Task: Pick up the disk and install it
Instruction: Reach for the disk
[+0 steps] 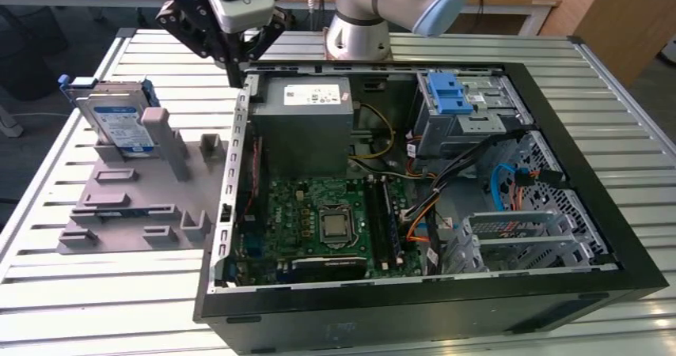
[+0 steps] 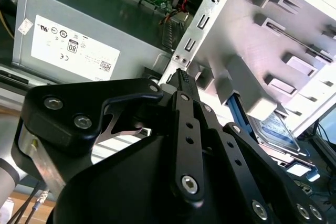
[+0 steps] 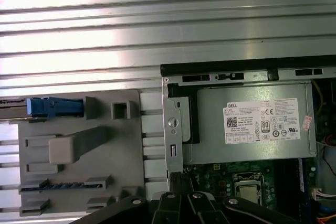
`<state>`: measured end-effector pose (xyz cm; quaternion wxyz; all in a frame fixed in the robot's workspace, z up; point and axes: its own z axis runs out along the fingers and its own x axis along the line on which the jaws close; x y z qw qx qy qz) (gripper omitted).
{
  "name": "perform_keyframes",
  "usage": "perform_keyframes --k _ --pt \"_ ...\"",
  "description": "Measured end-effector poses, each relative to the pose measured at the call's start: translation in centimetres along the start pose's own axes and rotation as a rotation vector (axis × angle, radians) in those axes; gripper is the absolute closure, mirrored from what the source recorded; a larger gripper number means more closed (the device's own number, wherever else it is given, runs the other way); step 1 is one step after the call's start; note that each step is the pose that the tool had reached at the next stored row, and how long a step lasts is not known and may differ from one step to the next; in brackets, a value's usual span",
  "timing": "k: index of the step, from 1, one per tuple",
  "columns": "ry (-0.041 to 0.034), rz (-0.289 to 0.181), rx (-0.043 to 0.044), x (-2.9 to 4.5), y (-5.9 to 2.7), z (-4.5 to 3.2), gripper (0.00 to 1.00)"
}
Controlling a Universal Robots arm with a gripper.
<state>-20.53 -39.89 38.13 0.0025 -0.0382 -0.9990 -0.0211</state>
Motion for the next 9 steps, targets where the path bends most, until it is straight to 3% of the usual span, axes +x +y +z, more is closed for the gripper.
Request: perform_keyframes --k 9 --pt "0.0014 0.000 0.0001 0.98 -0.07 0.11 0.89"
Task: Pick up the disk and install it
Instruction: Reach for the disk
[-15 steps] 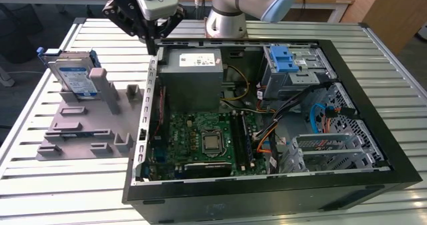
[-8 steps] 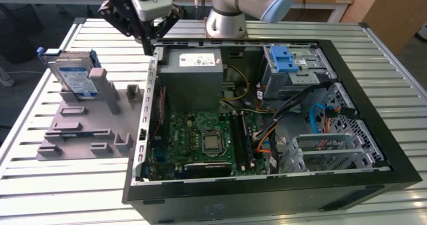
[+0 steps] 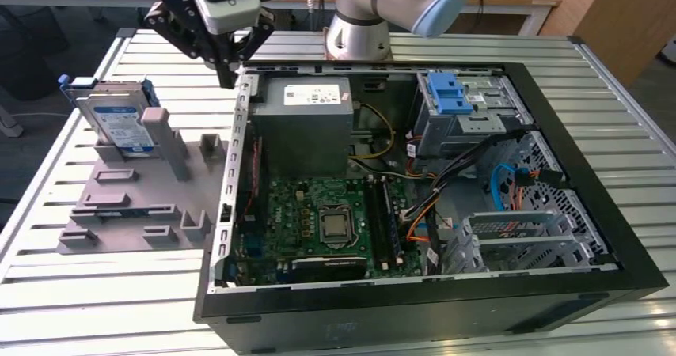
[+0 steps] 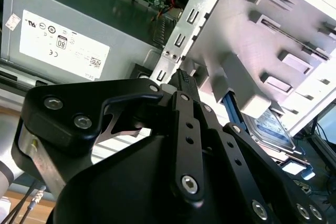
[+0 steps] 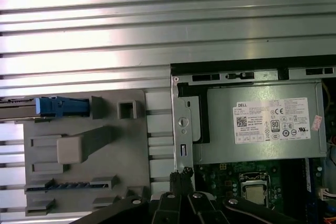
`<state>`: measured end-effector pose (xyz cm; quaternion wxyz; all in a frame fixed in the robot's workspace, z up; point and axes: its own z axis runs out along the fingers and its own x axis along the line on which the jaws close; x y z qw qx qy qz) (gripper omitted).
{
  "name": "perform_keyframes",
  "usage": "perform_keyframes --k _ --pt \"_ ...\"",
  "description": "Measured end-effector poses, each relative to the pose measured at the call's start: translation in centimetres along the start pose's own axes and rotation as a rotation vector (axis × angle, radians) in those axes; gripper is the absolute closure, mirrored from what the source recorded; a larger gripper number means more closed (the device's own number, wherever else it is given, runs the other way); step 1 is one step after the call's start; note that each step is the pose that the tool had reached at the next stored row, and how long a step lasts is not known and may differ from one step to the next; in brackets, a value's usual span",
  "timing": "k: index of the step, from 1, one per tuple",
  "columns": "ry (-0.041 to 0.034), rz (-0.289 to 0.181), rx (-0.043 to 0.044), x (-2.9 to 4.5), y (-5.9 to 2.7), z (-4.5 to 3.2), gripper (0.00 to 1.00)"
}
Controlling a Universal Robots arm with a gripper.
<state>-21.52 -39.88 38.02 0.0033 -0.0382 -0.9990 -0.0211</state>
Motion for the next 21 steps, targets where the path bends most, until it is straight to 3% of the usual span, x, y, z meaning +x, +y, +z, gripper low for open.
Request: perform_keyframes --k 14,21 --pt "0.0000 0.000 0.0000 2.41 0.29 0.12 0.89" --pt "0.0000 0.000 0.0000 3.15 0.26 0.17 0.89"
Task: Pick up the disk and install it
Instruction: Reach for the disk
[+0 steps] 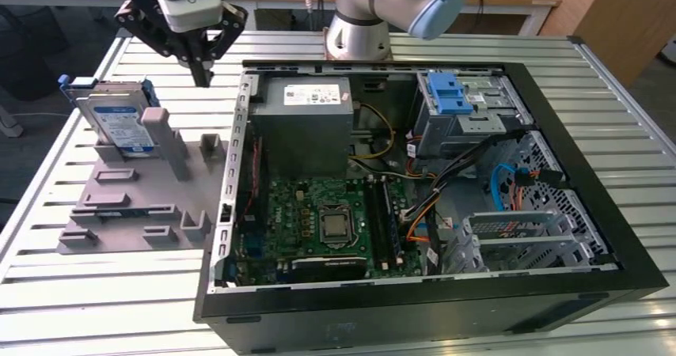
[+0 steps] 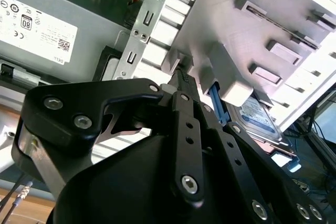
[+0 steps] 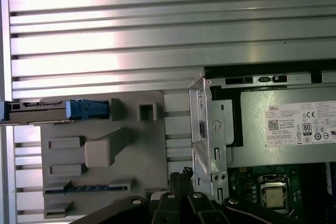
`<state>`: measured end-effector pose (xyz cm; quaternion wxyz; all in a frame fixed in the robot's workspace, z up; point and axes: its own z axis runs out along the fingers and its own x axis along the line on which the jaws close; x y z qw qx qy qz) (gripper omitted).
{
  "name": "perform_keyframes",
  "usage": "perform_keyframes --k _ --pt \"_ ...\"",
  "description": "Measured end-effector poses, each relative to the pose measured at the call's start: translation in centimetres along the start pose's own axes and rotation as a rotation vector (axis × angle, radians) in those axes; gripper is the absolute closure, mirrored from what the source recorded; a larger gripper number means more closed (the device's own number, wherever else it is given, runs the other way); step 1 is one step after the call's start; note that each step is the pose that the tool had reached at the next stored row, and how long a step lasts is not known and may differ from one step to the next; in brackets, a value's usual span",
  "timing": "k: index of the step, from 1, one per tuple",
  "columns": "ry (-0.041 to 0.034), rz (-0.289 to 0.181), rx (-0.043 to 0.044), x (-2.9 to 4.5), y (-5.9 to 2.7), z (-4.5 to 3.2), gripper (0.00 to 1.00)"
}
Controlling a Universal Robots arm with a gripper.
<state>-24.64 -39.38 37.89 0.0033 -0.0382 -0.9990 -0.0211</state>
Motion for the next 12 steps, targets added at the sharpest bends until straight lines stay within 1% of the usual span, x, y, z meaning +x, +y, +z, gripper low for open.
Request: perform_keyframes --k 12 --pt "0.0001 0.000 0.0000 1.28 0.00 0.10 0.89"
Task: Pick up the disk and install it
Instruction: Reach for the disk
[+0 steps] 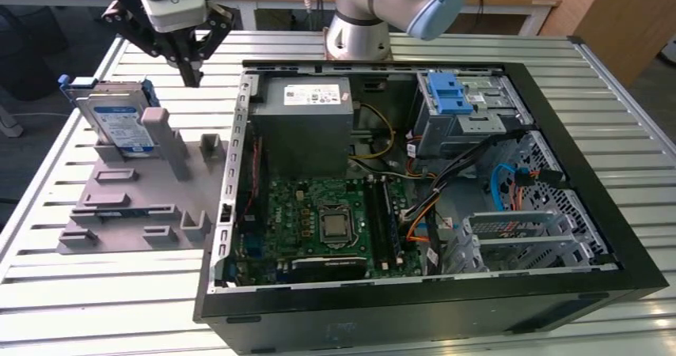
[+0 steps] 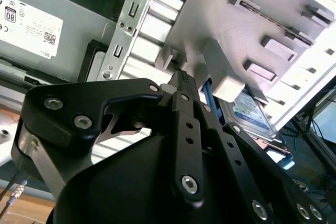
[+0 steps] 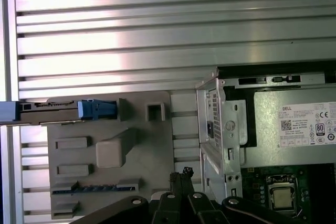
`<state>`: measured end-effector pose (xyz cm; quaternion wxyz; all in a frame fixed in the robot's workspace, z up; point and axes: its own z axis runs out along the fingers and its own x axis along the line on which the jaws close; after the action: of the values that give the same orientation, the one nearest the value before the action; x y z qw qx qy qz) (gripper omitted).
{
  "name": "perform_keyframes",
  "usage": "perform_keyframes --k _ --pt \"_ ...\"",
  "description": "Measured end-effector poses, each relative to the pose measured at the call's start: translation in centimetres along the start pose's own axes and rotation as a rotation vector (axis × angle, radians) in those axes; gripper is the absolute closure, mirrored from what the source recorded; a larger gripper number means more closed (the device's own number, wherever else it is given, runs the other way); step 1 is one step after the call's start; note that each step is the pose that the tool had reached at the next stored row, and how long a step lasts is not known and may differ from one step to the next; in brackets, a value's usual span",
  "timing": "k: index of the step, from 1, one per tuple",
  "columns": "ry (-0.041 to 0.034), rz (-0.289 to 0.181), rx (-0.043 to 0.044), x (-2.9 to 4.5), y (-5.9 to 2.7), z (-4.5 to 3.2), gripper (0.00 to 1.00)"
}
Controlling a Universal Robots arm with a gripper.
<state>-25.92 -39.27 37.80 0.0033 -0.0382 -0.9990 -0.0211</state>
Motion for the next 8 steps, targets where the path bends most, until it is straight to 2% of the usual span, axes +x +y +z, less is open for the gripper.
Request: perform_keyframes --k 8 --pt "-0.0001 0.000 -0.0001 1.10 0.27 0.07 0.89"
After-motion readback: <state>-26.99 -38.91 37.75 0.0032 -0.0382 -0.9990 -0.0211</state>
